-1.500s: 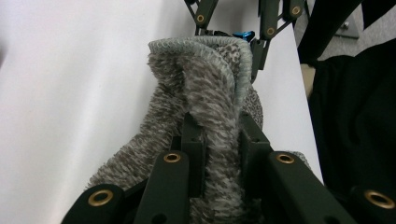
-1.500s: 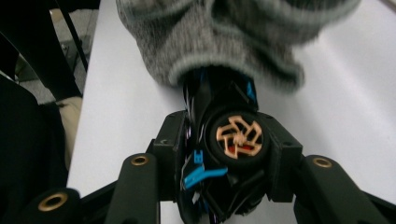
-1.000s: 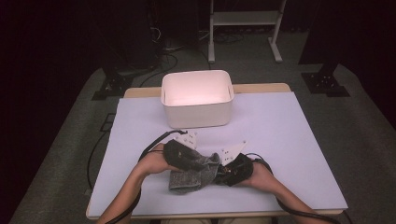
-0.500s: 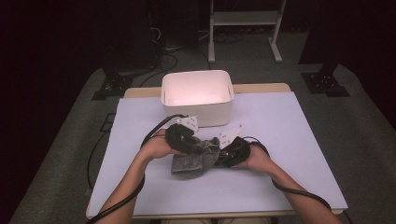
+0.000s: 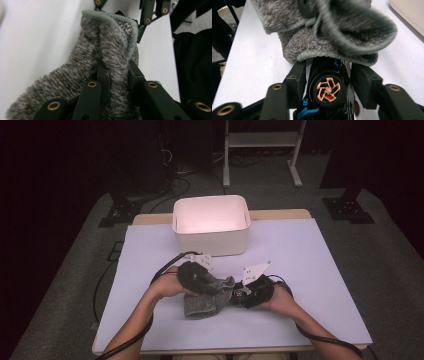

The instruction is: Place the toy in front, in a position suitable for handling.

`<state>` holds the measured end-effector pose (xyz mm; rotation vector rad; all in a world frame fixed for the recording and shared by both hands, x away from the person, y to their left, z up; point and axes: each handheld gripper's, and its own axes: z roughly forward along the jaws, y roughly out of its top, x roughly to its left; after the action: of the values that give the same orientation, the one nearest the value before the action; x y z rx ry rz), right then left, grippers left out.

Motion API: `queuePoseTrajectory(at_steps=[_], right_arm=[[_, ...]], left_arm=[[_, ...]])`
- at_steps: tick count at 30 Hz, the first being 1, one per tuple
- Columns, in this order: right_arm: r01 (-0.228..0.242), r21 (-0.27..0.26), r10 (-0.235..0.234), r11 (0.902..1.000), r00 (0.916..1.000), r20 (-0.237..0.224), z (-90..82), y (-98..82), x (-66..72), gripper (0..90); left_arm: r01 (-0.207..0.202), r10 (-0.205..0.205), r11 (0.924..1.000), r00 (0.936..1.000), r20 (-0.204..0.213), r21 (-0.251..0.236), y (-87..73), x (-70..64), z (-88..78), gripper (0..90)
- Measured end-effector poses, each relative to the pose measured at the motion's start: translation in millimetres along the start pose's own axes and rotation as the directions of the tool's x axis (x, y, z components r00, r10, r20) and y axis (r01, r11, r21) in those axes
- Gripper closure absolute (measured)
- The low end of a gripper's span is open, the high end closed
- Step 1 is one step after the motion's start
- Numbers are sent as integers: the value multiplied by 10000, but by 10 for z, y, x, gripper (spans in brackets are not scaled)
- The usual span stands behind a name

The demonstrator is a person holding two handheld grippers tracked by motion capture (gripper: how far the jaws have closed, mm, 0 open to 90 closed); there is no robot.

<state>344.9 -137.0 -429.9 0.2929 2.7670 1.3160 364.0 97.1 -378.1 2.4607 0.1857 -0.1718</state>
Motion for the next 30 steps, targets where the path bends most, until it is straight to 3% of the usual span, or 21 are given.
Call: queuePoseTrajectory(at_steps=[2,3,10,15,18,21,24,30], right_arm=[[-508,6,508,9987,9972,-542,-16,29,2,404],[-461,69,465,9989,9973,-576,-23,35,9,394],[-569,335,568,9978,9984,24,-45,-9,106,323],[-433,524,411,9977,9982,434,-26,-54,200,282],[-415,345,409,9985,9990,196,-58,-66,231,322],[-459,433,431,9980,9969,655,-74,-89,268,248],[-717,253,703,9971,9960,546,-101,-141,250,247],[-802,473,781,9957,9959,451,-111,-187,253,216]], left_arm=[[-128,127,9999,9998,139,104,-30,-42,17,766],[-112,111,9999,9999,59,54,-40,-58,14,766],[-233,228,9996,9993,288,146,-100,-146,56,766],[-227,230,9996,9996,152,-150,-125,-179,36,762],[-197,197,9998,9998,18,-94,-137,-174,22,760],[-144,144,9999,9998,100,-44,-151,-150,59,761],[-194,195,9998,9997,135,-36,-152,-141,104,760],[-113,114,9997,9999,57,-212,-139,-115,62,760]])
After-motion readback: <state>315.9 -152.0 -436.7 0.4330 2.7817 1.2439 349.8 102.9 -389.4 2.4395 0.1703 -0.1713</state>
